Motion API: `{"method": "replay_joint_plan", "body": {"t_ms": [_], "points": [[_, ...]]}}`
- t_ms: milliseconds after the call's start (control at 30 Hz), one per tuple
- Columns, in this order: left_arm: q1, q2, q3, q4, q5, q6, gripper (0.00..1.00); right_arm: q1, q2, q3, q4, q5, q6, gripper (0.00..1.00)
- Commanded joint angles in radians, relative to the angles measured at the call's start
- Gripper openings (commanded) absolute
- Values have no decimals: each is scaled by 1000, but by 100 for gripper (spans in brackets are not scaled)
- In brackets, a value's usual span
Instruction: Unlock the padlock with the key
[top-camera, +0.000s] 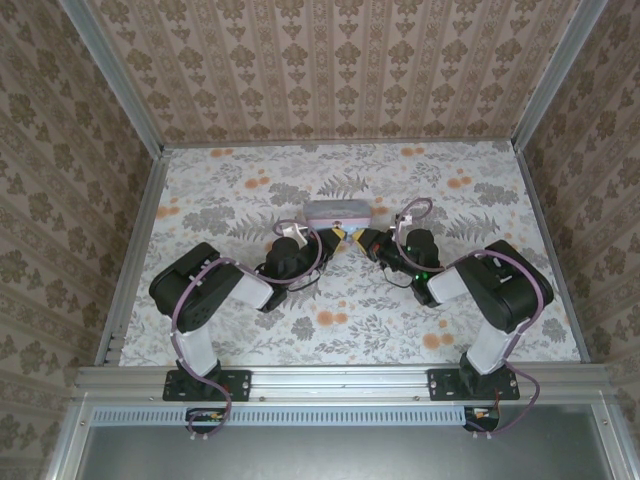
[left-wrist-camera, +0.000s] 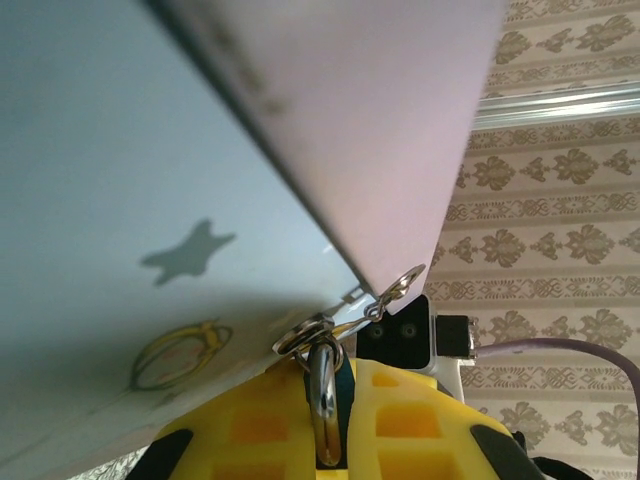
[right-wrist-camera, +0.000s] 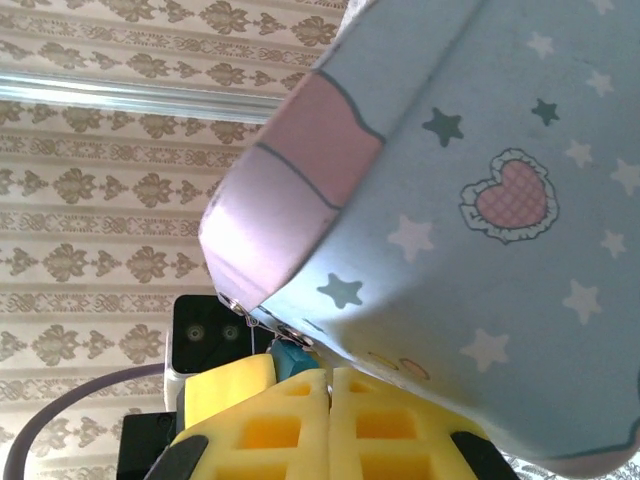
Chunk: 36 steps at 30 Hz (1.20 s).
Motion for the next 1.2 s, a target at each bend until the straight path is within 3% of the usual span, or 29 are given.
{"method": "replay_joint_plan", "body": {"t_ms": [0,167,333,600,733,967,1167], "points": [[-46,1,20,82,156,0,0,27,-90,67,-34,-109,-141,0],[-47,15,30,83,161,-5,0,29,-142,76,-144,-98,-218,0],[-48,18,35,83,156,-8,0,30,-112,65,-110,-94,-194,0],[-52,8,36,83,120,-8,0,69,55,18,162,-9,109,0],[-56,11,39,83,110,-7,0,109,66,23,159,29,176,0],[-57,11,29,83,104,-6,0,106,6,27,100,39,152,0],[-57,10,12,82,109,-2,0,73,42,12,87,44,116,0]]}}
